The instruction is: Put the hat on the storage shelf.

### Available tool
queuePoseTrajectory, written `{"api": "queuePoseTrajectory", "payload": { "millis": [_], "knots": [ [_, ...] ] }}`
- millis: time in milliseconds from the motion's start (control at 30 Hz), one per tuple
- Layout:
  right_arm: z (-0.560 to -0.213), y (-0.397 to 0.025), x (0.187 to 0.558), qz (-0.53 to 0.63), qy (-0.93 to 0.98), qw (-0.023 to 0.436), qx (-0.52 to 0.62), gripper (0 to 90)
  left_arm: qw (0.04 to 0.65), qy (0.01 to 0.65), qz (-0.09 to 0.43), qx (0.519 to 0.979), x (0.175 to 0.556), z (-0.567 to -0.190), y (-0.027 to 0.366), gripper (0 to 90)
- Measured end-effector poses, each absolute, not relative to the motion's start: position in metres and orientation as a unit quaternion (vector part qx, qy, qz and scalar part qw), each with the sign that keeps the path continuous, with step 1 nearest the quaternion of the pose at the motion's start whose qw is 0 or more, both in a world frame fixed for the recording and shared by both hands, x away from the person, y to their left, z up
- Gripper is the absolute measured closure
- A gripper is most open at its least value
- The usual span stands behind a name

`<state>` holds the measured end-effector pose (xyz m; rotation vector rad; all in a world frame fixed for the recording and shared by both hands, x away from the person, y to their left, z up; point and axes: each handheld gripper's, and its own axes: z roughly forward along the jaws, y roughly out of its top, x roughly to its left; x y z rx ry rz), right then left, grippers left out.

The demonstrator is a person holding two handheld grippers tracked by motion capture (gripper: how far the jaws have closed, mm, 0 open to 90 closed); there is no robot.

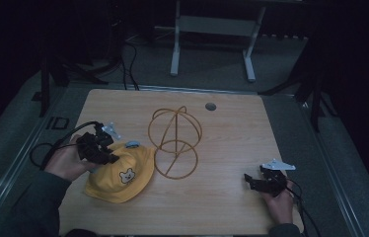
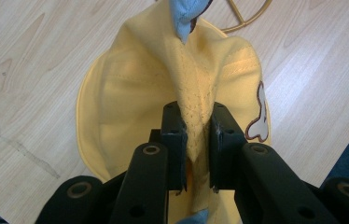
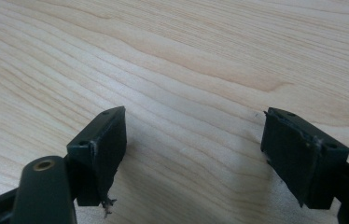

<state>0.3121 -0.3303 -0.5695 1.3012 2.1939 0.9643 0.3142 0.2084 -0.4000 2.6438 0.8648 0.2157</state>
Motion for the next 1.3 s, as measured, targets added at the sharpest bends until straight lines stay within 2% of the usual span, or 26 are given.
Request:
{"api": "queuePoseTrajectory", "payload": {
  "millis": [1300],
  "knots": [
    [-0.57,-0.331,0.312,0.346,0.788,0.207,0.465,22.3,0.218,0.358,0.097,0.903,0.328,-0.376,0.236,78.7]
  ]
}}
